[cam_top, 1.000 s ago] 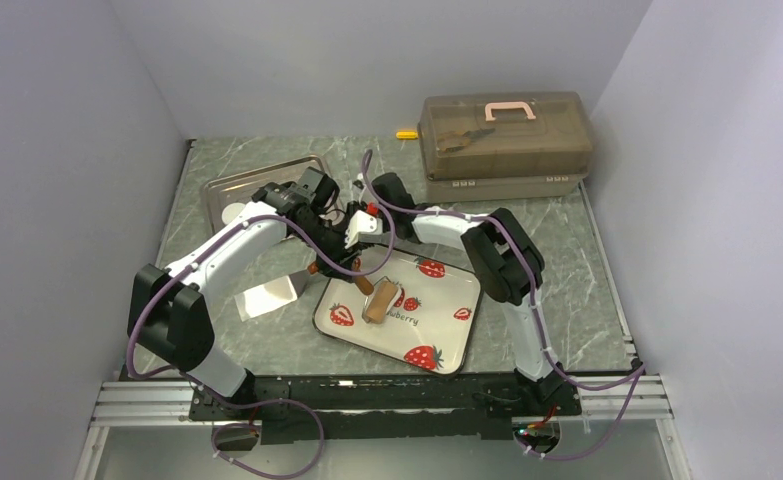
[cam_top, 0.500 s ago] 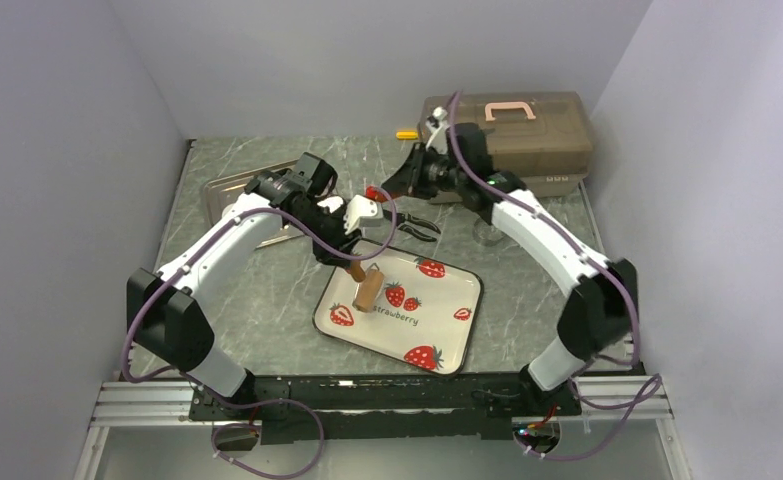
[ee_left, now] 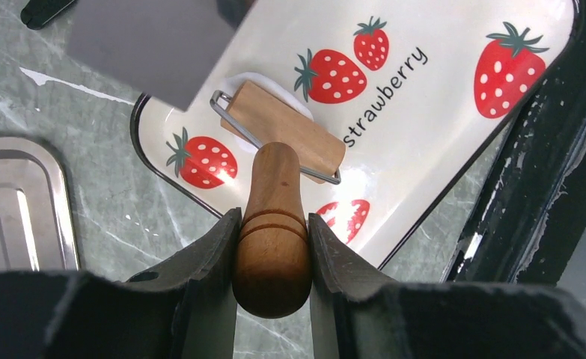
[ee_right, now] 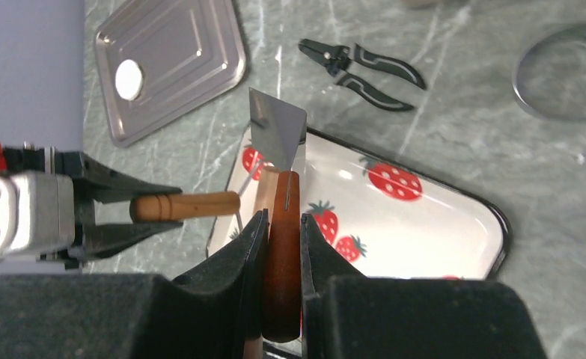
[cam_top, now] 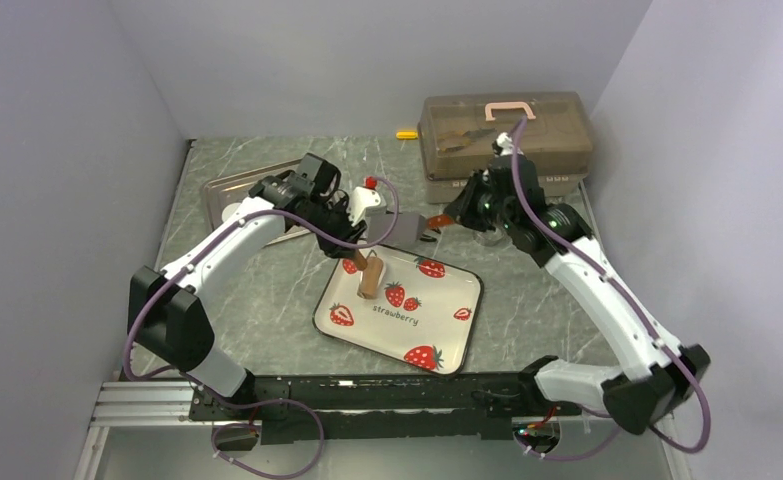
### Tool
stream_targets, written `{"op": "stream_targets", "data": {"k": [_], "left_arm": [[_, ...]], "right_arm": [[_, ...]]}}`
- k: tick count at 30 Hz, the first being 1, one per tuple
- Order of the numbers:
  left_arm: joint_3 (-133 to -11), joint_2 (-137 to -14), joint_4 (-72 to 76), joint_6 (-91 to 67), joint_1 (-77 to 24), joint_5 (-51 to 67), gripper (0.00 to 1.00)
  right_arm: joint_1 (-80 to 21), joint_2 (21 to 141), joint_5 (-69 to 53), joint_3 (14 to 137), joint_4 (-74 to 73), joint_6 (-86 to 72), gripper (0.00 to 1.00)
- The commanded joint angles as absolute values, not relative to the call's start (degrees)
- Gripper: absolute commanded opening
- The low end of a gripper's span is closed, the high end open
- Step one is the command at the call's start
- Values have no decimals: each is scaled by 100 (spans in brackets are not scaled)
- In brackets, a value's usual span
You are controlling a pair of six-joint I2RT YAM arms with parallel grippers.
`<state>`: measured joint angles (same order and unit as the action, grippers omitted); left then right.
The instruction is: Roll out the dumpling wrappers from the dough
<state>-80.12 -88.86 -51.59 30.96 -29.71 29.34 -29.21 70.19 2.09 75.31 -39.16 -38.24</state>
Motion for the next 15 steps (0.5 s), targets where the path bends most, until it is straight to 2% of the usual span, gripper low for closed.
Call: {"op": "stream_targets", "data": {"k": [1, 9, 15], "left_arm": [[-7949, -8804, -4543, 2643, -3135, 2834, 0], [-7626, -8816, -4227, 2405, -3234, 2957, 0], [-7649, -8806, -4237, 2426, -3234, 2937, 0]], "right_arm": [[-2947, 6383, 565, 7240, -4353, -4353, 0], [-3240, 5788, 525, 6463, -4570, -4991, 0], [-3237, 5527, 747, 7055, -5292, -4904, 0]]}}
